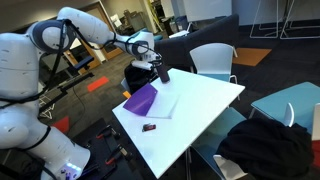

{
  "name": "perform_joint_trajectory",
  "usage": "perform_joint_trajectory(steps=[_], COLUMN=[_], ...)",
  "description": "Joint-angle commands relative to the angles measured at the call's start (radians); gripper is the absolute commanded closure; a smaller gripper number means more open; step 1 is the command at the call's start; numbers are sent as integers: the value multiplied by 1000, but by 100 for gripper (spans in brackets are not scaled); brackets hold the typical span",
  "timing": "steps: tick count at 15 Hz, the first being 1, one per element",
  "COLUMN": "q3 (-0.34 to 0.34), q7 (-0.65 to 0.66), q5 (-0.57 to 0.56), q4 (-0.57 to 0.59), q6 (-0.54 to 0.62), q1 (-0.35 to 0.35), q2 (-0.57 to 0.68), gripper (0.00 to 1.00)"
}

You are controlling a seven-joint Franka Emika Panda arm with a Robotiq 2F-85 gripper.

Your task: Close the notebook

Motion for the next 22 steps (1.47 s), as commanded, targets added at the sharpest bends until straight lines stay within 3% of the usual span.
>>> perform_joint_trajectory(steps=[1,6,12,15,19,21,22], q3=[1,-21,1,-4,-39,-54,-26], q7=[-161,-342,-606,-741,-807,-786,-783], q5=[20,-1,0,-27,-90,-119,-92], q4=[103,261,534,670,833,887,783], q6=[-194,-360,-514,-668,-859,-902,-832], q1=[-67,-111,-123,-115,-75,-49,-87], q2=[20,119,342,415,474,488,449], gripper=[100,100,100,100,100,100,99])
